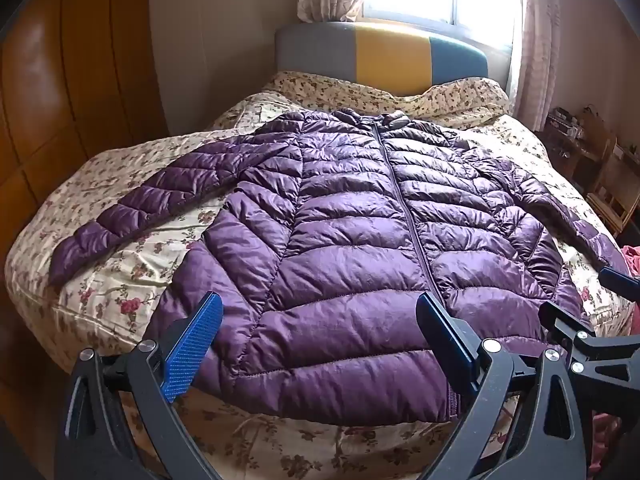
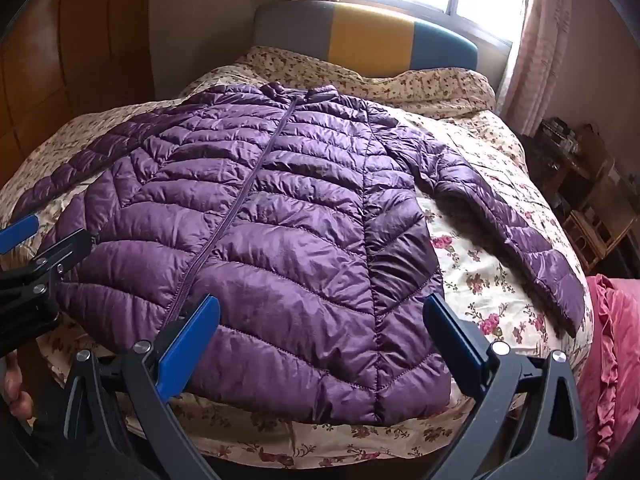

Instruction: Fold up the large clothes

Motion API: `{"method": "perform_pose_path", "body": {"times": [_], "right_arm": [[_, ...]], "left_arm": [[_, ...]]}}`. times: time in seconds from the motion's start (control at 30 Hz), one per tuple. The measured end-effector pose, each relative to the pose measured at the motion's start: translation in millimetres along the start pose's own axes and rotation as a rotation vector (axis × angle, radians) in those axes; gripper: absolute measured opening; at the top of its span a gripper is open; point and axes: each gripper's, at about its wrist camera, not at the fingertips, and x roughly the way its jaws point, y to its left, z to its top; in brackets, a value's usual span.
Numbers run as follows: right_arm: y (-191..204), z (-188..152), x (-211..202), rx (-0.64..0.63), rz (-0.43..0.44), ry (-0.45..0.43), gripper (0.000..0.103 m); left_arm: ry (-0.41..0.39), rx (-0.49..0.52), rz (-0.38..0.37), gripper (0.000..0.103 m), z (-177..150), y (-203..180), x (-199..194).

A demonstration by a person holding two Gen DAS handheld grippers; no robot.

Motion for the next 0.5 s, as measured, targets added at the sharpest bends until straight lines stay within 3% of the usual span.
{"method": "perform_pose_path", "body": {"times": [0.5], "right_arm": [[-8.3, -1.4, 3.4, 0.029, -0.034, 0.0, 0.101]], "left_arm": [[-0.02, 0.021, 0.002, 0.097, 1.8, -5.3, -5.4]]}}
